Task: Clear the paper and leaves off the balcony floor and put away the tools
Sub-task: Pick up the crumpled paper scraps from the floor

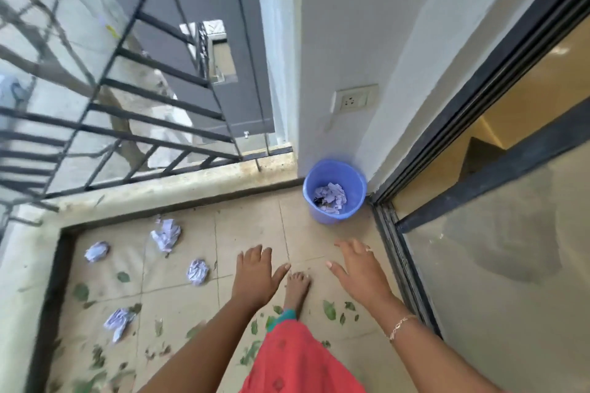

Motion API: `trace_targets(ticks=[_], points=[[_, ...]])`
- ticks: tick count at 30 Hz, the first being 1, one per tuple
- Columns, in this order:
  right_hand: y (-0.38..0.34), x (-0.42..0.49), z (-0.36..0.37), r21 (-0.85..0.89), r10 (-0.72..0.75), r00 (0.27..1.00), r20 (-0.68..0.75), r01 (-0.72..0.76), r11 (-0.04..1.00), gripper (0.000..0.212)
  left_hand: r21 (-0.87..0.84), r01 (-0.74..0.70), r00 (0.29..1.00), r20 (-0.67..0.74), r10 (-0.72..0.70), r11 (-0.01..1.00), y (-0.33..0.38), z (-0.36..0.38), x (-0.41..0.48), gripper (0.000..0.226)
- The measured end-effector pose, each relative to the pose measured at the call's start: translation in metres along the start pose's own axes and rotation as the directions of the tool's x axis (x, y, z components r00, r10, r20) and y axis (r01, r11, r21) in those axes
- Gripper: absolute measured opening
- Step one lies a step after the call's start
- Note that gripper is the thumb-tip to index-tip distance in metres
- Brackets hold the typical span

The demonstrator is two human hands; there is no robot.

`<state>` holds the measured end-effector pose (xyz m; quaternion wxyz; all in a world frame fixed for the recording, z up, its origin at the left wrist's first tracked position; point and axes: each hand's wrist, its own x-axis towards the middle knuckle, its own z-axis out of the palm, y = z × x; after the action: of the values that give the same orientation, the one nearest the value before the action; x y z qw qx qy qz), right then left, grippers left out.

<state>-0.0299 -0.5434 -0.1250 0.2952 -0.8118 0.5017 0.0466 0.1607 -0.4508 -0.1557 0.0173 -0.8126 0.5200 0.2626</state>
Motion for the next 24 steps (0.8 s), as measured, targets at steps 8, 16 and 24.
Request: trace_targets(ticks=[8, 16, 24], points=[[-0.07, -0.087, -0.002, -0.268, -0.256, 0.955, 0.15, 0.288, 0.919, 0.048, -0.122, 0.264, 0.964, -0.003, -0.266, 0.957, -0.048, -0.008, -0.163, 0.095], [-0.145, -0.147, 0.057, -0.306, -0.57, 0.75, 0.335, 0.659, 0.687, 0.043, -0.228, 0.519, 0.851, 0.044, -0.524, 0.824, -0.106, 0.033, -0.313, 0.06], [-0.213, -0.245, 0.141, -0.182, -0.742, 0.505, 0.44, 0.86, 0.477, 0.035, -0.474, 0.673, 0.661, 0.038, -0.75, 0.568, -0.137, 0.089, -0.485, 0.104]])
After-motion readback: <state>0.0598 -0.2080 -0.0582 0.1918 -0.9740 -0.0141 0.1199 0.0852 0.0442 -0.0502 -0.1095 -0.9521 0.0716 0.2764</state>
